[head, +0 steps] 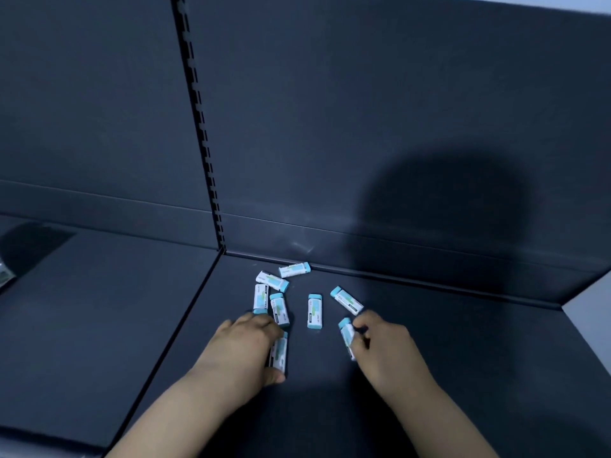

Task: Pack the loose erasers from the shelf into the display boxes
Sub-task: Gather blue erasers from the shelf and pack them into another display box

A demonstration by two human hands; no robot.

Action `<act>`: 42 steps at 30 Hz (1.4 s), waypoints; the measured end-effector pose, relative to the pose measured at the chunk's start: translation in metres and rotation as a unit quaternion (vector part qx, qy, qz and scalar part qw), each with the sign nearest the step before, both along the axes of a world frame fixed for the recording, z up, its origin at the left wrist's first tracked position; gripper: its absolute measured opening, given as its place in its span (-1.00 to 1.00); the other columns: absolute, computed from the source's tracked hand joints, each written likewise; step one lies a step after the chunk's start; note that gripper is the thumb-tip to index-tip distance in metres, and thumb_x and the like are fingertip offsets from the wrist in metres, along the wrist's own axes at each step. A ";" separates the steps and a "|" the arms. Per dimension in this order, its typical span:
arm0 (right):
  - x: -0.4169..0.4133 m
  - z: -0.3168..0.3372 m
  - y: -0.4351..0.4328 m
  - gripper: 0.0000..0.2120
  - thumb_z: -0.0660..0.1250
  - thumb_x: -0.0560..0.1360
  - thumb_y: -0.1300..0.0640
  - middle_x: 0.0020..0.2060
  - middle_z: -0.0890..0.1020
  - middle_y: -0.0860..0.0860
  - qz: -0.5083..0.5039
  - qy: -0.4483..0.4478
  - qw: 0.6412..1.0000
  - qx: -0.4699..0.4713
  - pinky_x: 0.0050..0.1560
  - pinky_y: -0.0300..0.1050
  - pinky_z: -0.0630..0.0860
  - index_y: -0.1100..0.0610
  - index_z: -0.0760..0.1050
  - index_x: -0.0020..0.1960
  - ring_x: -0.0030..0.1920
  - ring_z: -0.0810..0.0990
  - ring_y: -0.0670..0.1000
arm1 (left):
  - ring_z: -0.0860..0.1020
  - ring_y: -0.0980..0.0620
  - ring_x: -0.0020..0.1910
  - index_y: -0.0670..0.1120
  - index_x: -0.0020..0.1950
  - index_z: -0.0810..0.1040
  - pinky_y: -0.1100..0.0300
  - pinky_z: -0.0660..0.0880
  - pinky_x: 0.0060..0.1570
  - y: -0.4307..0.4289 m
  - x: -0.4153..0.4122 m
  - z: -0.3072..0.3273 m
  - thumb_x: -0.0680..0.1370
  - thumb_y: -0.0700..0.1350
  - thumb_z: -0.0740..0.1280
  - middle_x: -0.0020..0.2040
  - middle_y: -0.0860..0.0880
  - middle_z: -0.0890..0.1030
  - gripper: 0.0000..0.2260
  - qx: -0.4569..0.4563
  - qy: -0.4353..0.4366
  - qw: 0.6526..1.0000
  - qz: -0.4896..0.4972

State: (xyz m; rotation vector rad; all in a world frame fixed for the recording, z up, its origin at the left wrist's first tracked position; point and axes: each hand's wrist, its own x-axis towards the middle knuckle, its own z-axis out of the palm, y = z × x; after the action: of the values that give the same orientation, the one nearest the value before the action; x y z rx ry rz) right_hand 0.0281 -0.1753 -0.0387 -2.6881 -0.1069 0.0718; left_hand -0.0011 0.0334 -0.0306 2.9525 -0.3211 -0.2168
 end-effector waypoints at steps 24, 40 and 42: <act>-0.005 0.008 -0.007 -0.30 0.50 0.32 0.03 0.30 0.33 -0.10 0.173 0.111 0.978 0.019 0.33 -0.25 0.25 0.01 0.30 0.39 0.31 0.31 -0.09 | 0.22 0.12 0.36 0.17 0.44 0.21 0.20 0.18 0.22 0.005 -0.023 0.008 0.41 0.26 0.33 0.35 0.19 0.27 -0.35 -0.026 -0.059 0.998 0.002; -0.069 0.025 0.121 -0.42 0.59 0.20 0.19 0.10 0.41 -0.23 0.110 0.085 0.937 0.319 -0.10 -0.37 0.48 -0.24 0.41 0.03 -0.15 0.54 -0.23 | 0.55 0.14 0.01 0.07 0.18 0.53 0.20 0.45 -0.15 0.109 -0.055 0.007 0.13 0.23 0.47 0.07 0.17 0.60 -0.35 -0.006 -0.202 0.979 -0.042; -0.075 0.024 0.160 -0.40 0.59 0.20 0.23 0.11 0.41 -0.23 0.097 0.076 0.935 0.333 -0.11 -0.37 0.48 -0.21 0.41 0.05 -0.15 0.52 -0.26 | 0.58 0.12 -0.01 0.06 0.18 0.55 0.18 0.45 -0.16 0.147 -0.057 0.009 0.10 0.20 0.53 0.06 0.15 0.61 -0.33 -0.018 -0.205 0.977 -0.055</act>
State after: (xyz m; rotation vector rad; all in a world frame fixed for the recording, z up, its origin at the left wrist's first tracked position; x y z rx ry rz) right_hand -0.0466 -0.0153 -0.0145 -1.9783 -0.2921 0.2555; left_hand -0.0583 0.1801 -0.0216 2.9253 -0.5329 0.3892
